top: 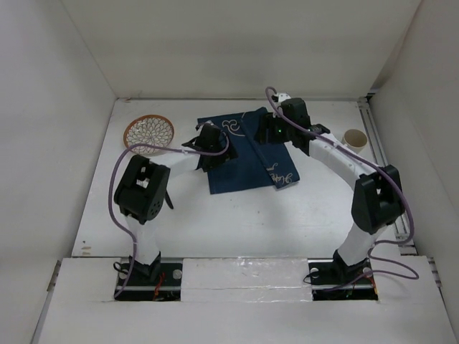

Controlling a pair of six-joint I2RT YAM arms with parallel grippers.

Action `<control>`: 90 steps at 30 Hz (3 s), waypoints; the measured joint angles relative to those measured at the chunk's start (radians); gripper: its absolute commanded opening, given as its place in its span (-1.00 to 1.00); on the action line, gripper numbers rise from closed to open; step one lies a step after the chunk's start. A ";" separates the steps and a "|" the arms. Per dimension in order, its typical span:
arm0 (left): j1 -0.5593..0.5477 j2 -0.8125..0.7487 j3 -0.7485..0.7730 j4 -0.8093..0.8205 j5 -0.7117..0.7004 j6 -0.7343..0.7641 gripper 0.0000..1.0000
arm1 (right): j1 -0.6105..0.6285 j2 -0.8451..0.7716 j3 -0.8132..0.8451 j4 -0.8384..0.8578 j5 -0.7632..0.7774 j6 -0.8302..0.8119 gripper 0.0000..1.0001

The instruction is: Set the dinner table for one person

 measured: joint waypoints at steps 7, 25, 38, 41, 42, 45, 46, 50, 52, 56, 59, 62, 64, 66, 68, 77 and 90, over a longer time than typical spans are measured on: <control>0.000 0.135 0.208 -0.135 -0.043 -0.057 1.00 | 0.006 0.259 0.194 -0.029 -0.104 -0.013 0.39; -0.003 0.185 0.290 -0.222 -0.117 -0.134 1.00 | -0.012 0.661 0.603 -0.239 -0.004 0.038 0.44; 0.002 0.151 0.229 -0.177 -0.155 -0.175 1.00 | -0.265 0.544 0.498 -0.396 0.148 0.054 0.42; 0.014 0.144 0.221 -0.177 -0.163 -0.176 1.00 | -0.294 0.428 0.401 -0.394 0.157 0.046 0.42; 0.018 0.144 0.221 -0.178 -0.163 -0.176 1.00 | -0.278 0.405 0.401 -0.397 0.168 0.044 0.42; 0.019 0.144 0.221 -0.179 -0.162 -0.174 1.00 | -0.167 0.368 0.449 -0.392 0.202 0.037 0.42; 0.019 0.144 0.221 -0.179 -0.161 -0.172 1.00 | -0.121 0.365 0.461 -0.380 0.214 0.036 0.42; 0.019 0.144 0.221 -0.177 -0.158 -0.165 1.00 | 0.032 0.365 0.447 -0.346 0.249 0.036 0.45; 0.019 0.144 0.221 -0.177 -0.158 -0.162 1.00 | 0.077 0.366 0.421 -0.335 0.235 0.035 0.45; 0.019 0.144 0.221 -0.177 -0.153 -0.154 1.00 | 0.096 0.407 0.443 -0.348 0.238 0.035 0.39; 0.020 0.144 0.221 -0.175 -0.150 -0.150 1.00 | 0.094 0.476 0.502 -0.354 0.258 0.028 0.27; 0.020 0.144 0.220 -0.174 -0.147 -0.145 1.00 | 0.094 0.550 0.552 -0.355 0.278 0.017 0.10; 0.020 0.144 0.220 -0.173 -0.145 -0.142 1.00 | 0.095 0.593 0.585 -0.370 0.285 0.010 0.04; 0.020 0.144 0.219 -0.172 -0.143 -0.139 1.00 | 0.094 0.639 0.629 -0.383 0.291 0.002 0.04; 0.020 0.144 0.219 -0.171 -0.143 -0.138 1.00 | 0.095 0.681 0.674 -0.391 0.301 -0.003 -0.03; 0.020 0.142 0.214 -0.167 -0.141 -0.131 1.00 | 0.094 0.702 0.700 -0.403 0.332 -0.013 -0.06; 0.020 0.140 0.210 -0.160 -0.141 -0.131 1.00 | 0.085 0.694 0.686 -0.399 0.377 -0.034 -0.55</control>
